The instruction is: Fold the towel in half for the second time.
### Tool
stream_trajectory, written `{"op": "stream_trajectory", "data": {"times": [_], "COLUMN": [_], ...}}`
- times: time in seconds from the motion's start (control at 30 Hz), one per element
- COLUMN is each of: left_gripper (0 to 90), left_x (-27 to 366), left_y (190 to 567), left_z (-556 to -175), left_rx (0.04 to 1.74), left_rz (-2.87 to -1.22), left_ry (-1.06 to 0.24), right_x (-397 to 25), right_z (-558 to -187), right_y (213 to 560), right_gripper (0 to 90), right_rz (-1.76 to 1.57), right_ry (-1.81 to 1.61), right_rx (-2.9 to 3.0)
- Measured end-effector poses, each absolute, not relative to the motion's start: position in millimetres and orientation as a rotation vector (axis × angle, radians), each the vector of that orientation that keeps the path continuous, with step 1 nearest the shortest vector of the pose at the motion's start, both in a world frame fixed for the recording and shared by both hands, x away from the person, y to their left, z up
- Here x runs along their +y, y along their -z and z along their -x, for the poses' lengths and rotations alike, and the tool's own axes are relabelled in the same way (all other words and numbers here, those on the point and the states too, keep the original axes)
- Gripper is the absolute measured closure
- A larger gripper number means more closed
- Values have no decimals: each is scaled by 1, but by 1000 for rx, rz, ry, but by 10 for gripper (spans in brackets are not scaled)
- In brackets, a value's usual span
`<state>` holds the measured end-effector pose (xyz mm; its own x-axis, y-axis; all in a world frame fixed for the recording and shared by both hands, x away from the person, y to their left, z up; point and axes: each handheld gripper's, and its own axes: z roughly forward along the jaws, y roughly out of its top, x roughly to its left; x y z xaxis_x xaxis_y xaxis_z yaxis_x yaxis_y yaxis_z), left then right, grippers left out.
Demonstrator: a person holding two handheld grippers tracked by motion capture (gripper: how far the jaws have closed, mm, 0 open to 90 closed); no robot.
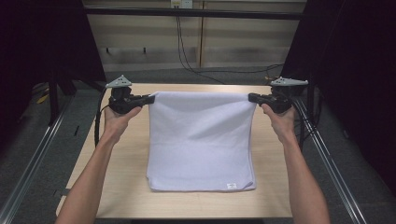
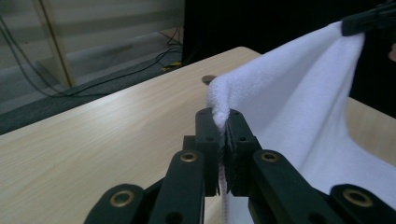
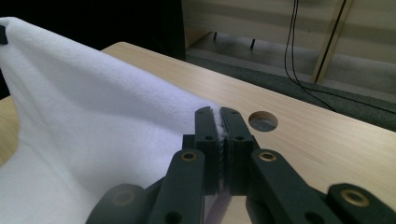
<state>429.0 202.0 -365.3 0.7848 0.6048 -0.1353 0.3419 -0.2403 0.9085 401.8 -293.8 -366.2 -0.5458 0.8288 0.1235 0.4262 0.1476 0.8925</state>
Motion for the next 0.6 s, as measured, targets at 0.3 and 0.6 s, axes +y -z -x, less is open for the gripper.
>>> {"op": "stream_trajectory", "data": {"times": [0.3,0.6], "left_gripper": [860,858], "left_x": [222,236], "left_y": [382,402], "left_z": [-381,-326], "left_rx": [649,594], "left_rz": [-1888,-1889], "left_ry": [-272,-222], "right_x": [-298,-288], "right_z": [-345,-290], "right_y": [381,382], "right_gripper": [869,867], "right_rz": [-1122,-1008], "right_ry": [-1470,-1416], "right_rx": [2087,2191]}}
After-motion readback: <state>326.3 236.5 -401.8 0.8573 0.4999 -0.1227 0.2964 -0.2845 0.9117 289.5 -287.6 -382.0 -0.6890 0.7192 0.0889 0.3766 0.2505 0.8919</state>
